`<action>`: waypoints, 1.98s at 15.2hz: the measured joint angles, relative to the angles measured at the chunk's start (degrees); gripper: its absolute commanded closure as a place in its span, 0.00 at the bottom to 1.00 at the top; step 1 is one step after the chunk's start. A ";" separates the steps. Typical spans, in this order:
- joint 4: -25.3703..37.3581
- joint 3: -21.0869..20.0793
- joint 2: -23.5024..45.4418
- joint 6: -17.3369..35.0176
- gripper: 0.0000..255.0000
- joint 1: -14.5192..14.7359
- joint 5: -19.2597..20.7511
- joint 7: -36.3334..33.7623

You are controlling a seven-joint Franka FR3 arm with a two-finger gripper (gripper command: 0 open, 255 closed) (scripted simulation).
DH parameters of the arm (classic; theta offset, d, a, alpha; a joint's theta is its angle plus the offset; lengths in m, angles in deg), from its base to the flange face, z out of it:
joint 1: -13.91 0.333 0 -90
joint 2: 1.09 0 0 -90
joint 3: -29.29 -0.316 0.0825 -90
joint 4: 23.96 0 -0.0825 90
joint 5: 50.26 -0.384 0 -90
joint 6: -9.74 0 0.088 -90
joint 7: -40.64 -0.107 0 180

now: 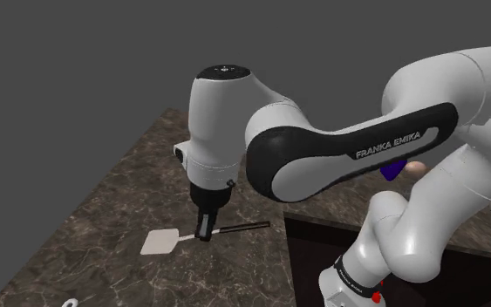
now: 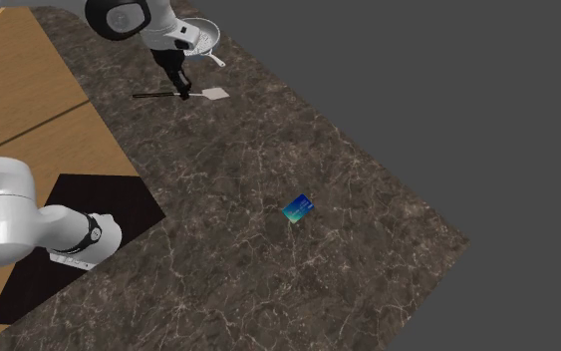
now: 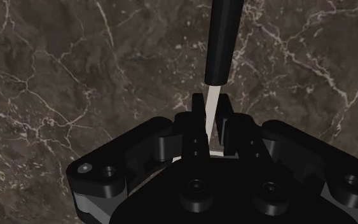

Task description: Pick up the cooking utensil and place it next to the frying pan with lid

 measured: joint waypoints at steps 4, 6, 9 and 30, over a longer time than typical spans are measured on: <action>-1.29 -2.93 -1.38 0.24 1.00 2.47 -1.38 -4.74; -1.56 -4.59 -2.15 -0.05 1.00 3.86 -2.17 -7.41; -1.40 -7.13 -1.53 0.61 1.00 5.64 -2.59 -11.53; -3.14 -15.58 6.27 9.76 1.00 10.95 0.16 -26.42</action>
